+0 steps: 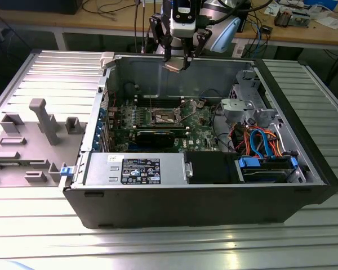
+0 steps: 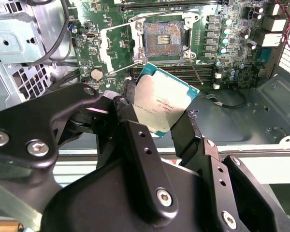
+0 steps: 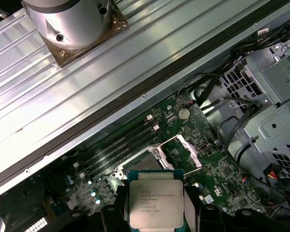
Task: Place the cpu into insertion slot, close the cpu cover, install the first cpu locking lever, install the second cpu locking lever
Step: 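Place the cpu into insertion slot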
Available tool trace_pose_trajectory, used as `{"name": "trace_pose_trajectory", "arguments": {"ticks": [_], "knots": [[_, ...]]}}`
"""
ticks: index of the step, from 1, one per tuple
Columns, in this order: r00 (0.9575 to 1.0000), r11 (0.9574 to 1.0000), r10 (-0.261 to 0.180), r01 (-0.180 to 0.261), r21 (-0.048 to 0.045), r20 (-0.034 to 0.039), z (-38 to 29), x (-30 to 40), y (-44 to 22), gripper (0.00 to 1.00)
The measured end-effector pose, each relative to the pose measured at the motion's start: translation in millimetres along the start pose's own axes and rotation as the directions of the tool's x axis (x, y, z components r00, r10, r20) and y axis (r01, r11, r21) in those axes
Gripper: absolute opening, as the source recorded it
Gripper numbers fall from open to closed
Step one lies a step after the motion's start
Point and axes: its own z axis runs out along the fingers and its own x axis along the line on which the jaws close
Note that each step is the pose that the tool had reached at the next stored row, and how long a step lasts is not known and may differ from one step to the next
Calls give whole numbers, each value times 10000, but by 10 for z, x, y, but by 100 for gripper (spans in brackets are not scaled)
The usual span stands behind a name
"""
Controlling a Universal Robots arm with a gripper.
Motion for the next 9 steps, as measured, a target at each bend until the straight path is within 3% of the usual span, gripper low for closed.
{"name": "trace_pose_trajectory", "arguments": {"ticks": [9], "knots": [[9998,9998,175,-175,-3,16,0,0,0,54]]}}
